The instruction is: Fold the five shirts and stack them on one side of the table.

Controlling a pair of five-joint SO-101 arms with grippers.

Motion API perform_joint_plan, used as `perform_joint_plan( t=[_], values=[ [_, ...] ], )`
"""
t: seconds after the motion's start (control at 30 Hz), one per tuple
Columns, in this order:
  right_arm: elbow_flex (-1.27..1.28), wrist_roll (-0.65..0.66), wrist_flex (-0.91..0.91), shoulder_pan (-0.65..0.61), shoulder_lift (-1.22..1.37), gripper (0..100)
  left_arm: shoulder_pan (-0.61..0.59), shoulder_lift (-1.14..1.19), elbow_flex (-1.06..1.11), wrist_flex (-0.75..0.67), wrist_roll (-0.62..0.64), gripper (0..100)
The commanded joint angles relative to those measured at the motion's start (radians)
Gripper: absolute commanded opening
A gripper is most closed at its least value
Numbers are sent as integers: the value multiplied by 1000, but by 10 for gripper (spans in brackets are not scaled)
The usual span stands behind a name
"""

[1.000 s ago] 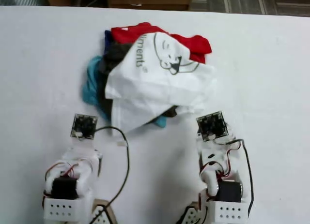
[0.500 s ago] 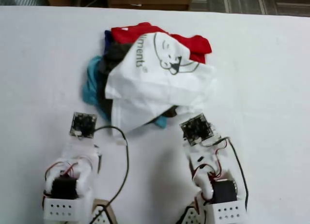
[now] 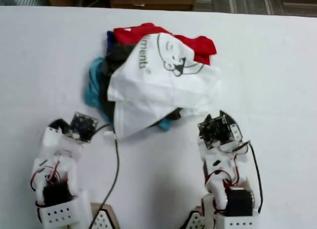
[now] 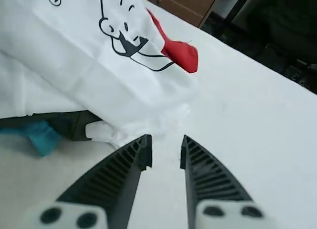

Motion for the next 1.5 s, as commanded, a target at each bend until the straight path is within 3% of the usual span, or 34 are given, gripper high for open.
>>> perform_joint_plan(
  t=[0.0,0.17,0.33,0.47,0.6,0.73,1.07,1.23,1.37,1.47],
  values=[
    [-180,54,50,42,7,99,-8,-9,-209,-61,121,98],
    [-448,87,101,130,177,101,-2,81,-458,-120,195,143],
    [-795,80,179,162,547,102,68,554,-773,-55,198,146],
    [-1071,78,371,159,816,125,143,1033,-1196,275,218,147],
    [-1218,61,516,165,993,232,216,1418,-1627,641,397,236],
    [-1241,57,542,165,1052,257,296,1723,-1962,842,526,308],
    [-1240,66,578,271,1052,254,462,2378,-2473,885,758,313],
    [-1237,114,595,340,1052,254,451,2627,-2701,867,758,314],
    [-1238,141,642,346,1052,254,427,2831,-2756,879,744,311],
    [-1238,144,653,344,1052,254,387,2928,-2767,911,637,293]
  ],
)
